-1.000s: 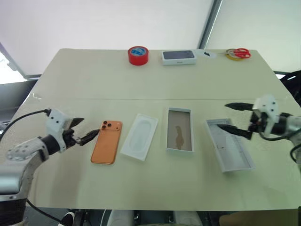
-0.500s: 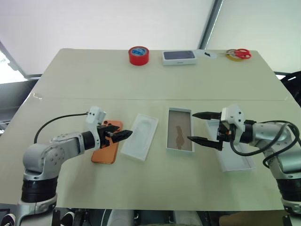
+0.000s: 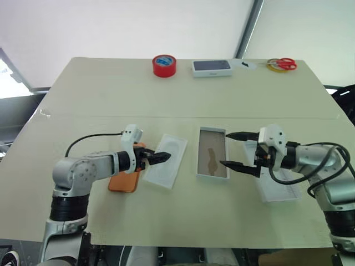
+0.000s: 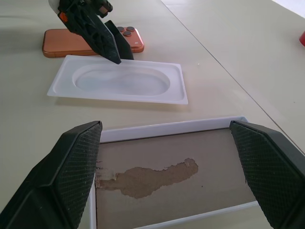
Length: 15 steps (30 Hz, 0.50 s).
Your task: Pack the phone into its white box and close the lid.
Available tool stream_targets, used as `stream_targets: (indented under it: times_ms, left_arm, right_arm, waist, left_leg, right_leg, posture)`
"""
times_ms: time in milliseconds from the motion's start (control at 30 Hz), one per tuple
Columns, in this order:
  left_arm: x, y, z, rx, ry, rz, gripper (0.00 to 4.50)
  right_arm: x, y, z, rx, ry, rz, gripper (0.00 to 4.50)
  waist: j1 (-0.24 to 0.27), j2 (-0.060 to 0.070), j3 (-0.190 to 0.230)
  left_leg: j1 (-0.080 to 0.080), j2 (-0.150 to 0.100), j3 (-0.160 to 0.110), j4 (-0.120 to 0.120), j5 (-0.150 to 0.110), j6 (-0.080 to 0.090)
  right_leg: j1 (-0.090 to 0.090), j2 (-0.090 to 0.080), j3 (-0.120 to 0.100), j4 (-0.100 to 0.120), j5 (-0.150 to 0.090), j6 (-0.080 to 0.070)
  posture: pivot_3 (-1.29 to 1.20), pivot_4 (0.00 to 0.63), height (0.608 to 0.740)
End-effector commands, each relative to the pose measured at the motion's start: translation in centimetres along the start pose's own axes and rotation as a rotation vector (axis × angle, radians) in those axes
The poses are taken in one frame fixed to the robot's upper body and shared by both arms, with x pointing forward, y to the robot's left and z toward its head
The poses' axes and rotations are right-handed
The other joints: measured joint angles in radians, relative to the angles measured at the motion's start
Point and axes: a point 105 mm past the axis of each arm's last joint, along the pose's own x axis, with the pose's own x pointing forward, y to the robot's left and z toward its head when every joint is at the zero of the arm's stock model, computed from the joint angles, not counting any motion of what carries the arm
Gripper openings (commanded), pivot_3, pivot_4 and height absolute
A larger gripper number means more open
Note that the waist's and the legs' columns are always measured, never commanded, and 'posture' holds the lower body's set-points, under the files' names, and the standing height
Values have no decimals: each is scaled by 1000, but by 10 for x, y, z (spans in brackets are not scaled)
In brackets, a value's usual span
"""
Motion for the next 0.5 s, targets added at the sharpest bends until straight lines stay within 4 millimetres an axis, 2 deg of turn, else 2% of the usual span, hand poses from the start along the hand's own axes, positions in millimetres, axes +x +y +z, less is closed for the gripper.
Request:
stream_targets:
  times_ms: [33, 67, 100, 167, 267, 500]
  left_arm:
    - [6, 1, -13, -72, 50, -10, 4500]
    - [8, -1, -12, -93, 40, -26, 4500]
    - [8, -2, -11, -104, 37, -30, 4106]
    - [7, -1, -12, -117, 39, -29, 3701]
    - [4, 1, -13, -159, 34, -42, 2260]
    - [-1, 5, -15, -217, 26, -52, 2260]
  right_arm:
    - [1, -2, 7, -34, -24, -8, 4469]
    - [2, -2, 7, -35, -26, -7, 4469]
    - [2, -2, 8, -36, -27, -8, 4500]
    - [2, -2, 8, -39, -29, -10, 4500]
    - [3, -1, 7, -44, -26, -10, 4500]
    - [4, -1, 8, -53, -30, -12, 4500]
  waist:
    - [2, 0, 0]
    - [5, 0, 0]
    - [7, 0, 0]
    - [12, 0, 0]
    - [17, 0, 0]
    - [16, 0, 0]
  left_leg:
    - [0, 0, 0, 0, 0, 0]
    - [1, 0, 0, 0, 0, 0]
    - [1, 0, 0, 0, 0, 0]
    - [1, 0, 0, 0, 0, 0]
    - [1, 0, 0, 0, 0, 0]
    - [1, 0, 0, 0, 0, 0]
  right_leg:
    - [1, 0, 0, 0, 0, 0]
    - [1, 0, 0, 0, 0, 0]
    - [1, 0, 0, 0, 0, 0]
    - [1, 0, 0, 0, 0, 0]
    - [1, 0, 0, 0, 0, 0]
    - [1, 0, 0, 0, 0, 0]
  posture:
    - [0, 150, 730]
    - [0, 150, 730]
    - [0, 150, 730]
    - [0, 150, 730]
    - [0, 150, 730]
    - [0, 150, 730]
